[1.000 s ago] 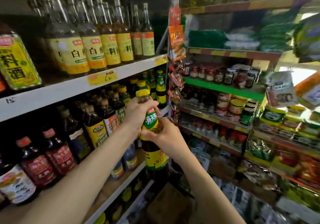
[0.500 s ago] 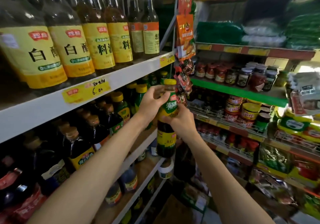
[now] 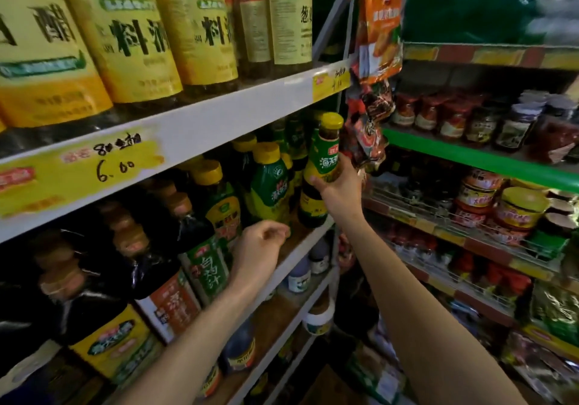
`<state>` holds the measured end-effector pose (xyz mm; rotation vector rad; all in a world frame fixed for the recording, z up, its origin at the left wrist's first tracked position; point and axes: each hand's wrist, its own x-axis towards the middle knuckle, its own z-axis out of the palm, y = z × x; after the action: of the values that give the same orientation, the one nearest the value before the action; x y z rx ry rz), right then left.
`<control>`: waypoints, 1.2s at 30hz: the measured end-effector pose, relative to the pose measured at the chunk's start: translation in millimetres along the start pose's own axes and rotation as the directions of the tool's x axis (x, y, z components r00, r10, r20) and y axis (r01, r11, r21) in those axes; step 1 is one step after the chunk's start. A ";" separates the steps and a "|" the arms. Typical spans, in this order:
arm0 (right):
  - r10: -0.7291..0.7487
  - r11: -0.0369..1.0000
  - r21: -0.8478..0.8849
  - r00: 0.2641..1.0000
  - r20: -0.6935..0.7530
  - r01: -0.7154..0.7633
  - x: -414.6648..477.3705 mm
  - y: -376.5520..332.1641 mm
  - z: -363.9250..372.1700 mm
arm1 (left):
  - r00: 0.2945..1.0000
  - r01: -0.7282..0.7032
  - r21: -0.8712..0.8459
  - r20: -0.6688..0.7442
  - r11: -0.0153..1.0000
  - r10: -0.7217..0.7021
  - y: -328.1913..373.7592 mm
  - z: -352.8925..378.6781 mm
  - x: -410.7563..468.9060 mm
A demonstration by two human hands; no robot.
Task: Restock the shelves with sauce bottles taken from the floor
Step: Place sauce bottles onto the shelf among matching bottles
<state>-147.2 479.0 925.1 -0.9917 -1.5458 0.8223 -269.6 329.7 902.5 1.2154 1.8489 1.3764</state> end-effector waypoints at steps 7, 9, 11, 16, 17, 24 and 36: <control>-0.003 1.000 0.001 0.995 0.103 0.003 20.7 26.2 30.9 | 0.997 -0.001 0.003 -0.073 1.000 0.001 -21.7 0.0 -23.7; 0.008 1.000 -0.018 0.992 0.126 -0.005 22.7 32.8 36.3 | 0.996 -0.005 -0.027 -0.092 1.000 0.002 -22.2 -1.2 -35.0; 0.020 1.000 -0.012 0.990 0.138 -0.018 24.4 37.2 39.4 | 0.995 0.000 -0.061 -0.098 0.998 -0.006 -21.9 -1.4 -45.7; 0.077 0.995 -0.078 0.966 0.246 -0.059 37.8 29.1 42.1 | 0.996 0.045 -0.108 -0.071 0.993 -0.053 -19.8 -0.6 -56.2; 0.096 0.987 -0.145 0.964 0.246 -0.061 40.6 27.5 41.7 | 0.996 0.054 -0.116 -0.067 0.992 -0.062 -19.4 -1.0 -56.3; 0.130 0.897 -0.443 0.959 0.253 -0.004 47.7 15.0 37.0 | 0.996 0.068 -0.141 -0.048 0.988 -0.075 -27.5 -4.4 -54.4; 0.000 0.906 -0.424 0.999 0.048 0.020 -13.4 16.4 20.8 | 0.994 0.111 -0.139 0.011 0.984 -0.110 -41.0 -2.6 -44.3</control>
<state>-163.7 473.5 901.1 -1.2819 -1.8133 0.5086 -265.6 286.1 860.9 1.0291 1.7586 1.4155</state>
